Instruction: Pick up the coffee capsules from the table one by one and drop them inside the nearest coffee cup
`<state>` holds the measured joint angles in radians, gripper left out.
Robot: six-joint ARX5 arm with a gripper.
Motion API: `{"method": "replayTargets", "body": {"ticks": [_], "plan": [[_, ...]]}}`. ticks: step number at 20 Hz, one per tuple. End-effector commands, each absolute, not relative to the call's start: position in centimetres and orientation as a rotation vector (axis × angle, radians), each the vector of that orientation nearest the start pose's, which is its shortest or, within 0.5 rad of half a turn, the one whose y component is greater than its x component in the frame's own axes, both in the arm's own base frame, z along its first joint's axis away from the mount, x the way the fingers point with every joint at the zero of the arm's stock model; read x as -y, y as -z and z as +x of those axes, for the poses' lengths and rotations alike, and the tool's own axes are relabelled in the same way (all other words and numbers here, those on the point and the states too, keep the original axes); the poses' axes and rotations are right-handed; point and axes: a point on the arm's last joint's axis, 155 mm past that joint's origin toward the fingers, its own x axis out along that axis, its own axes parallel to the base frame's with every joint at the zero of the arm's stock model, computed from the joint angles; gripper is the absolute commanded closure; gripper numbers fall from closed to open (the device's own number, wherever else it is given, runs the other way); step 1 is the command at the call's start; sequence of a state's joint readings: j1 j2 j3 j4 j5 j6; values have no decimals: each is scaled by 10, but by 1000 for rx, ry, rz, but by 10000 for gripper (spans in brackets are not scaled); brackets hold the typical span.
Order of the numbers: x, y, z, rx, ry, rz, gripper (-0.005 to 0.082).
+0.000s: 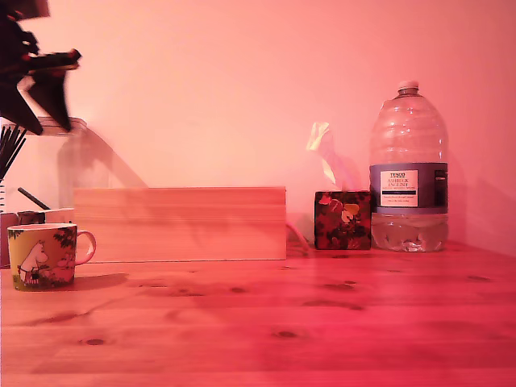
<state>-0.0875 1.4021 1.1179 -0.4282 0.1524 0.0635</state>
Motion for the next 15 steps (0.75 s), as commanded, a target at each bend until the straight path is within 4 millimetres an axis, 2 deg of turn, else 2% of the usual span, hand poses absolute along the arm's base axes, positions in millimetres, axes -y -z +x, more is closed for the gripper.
{"method": "replayTargets", "body": {"ticks": [1,6,15], "plan": [[69,-190,405,-680,270,47,793],[73,-193,375,-581,288,19,793],[67,-196,319,-386,276,-28,793]]}}
